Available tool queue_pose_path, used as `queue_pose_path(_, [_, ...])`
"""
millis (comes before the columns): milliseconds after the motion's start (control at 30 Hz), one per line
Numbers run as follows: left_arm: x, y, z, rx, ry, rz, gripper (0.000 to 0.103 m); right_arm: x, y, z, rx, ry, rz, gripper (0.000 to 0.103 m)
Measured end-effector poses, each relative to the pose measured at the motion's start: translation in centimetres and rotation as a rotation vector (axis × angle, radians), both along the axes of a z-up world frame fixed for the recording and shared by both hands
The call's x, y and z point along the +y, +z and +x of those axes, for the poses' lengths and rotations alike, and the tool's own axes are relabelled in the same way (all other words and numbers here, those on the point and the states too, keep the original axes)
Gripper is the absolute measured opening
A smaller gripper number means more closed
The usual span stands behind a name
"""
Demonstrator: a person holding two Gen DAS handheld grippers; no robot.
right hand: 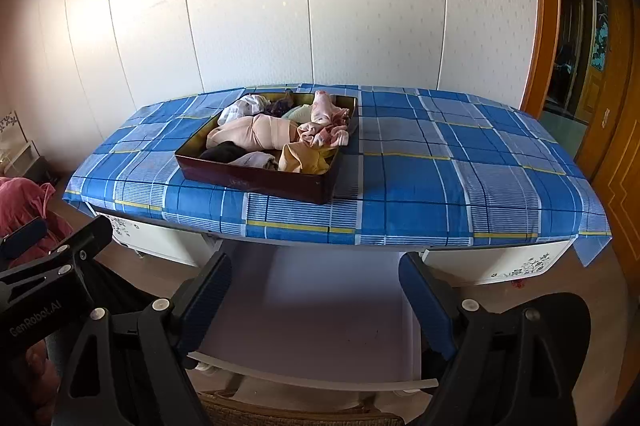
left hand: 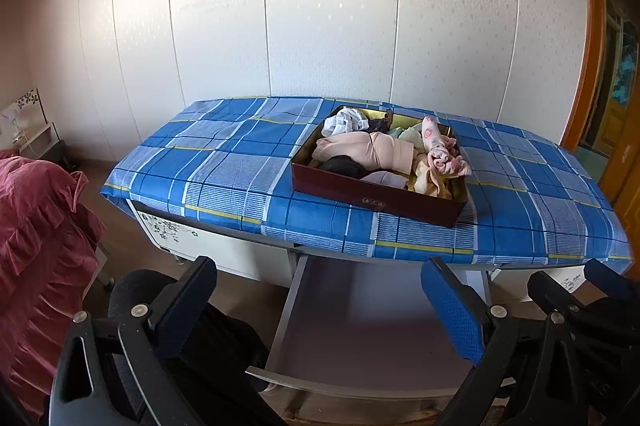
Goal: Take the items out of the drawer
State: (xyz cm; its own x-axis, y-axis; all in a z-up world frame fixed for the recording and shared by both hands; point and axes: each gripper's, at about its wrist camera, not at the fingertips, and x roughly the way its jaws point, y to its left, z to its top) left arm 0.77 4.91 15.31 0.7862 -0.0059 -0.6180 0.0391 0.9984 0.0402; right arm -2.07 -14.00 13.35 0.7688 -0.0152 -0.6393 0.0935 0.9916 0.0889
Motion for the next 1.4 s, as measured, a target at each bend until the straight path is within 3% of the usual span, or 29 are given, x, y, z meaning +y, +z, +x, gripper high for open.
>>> queue_pose_path(1400, [-0.71, -0.51, -0.12, 0.013, -0.019, -0.002, 0.103, 0.17, -0.34, 0.11, 0.024, 0.003, -0.009, 0.087])
